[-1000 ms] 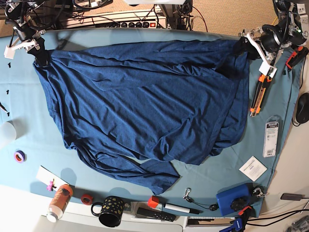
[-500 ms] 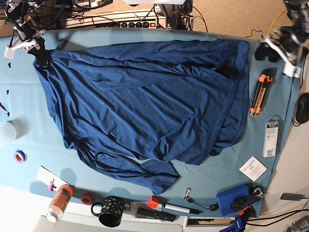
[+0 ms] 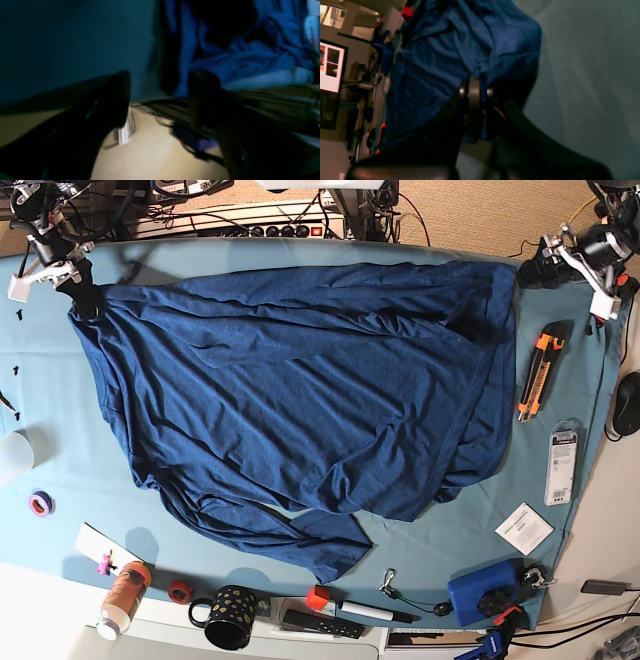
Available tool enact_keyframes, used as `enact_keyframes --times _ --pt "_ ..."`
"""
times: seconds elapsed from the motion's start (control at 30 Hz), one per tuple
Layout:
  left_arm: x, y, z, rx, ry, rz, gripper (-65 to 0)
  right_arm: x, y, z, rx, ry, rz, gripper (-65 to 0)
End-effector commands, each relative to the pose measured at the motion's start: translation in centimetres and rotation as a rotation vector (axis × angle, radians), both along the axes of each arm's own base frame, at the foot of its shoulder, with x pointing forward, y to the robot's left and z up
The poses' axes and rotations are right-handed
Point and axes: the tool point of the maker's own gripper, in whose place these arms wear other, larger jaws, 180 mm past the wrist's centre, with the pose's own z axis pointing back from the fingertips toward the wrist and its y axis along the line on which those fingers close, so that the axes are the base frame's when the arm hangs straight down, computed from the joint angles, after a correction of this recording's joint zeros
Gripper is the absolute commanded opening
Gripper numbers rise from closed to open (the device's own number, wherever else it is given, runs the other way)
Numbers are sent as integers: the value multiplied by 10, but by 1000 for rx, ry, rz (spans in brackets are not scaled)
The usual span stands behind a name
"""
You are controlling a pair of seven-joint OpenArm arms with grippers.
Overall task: Layout the t-shirt on the table in an organized manner, then fold the t-shirt properly
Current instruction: 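Regrasp the shirt corner with the left gripper and lift it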
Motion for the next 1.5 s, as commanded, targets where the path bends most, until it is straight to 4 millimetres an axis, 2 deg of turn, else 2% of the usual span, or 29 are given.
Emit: enact_keyframes --times 0.0,0.27,0.87,1.03,1.13,1.3,1.47 --pt "0 2 5 -23 -11 -7 -309 4 -7 13 -29 -41 -2 -650" --pt "2 -9 16 -107 -49 -38 -309 4 -7 13 -29 -40 -2 -650" --pt "9 -3 10 -56 -22 -33 -309 4 -7 13 -29 -40 -2 -650" --pt "2 -22 -4 -51 28 -102 -309 4 -7 13 -29 -40 -2 -650" --pt "7 -33 -10 -52 44 -130 -309 4 -7 13 -29 -40 -2 -650" --pt "18 -36 -7 -50 22 -141 -320 4 -7 13 -29 -40 -2 -650" --pt "11 -37 -9 -48 46 -155 -345 4 -7 13 -29 -40 -2 -650"
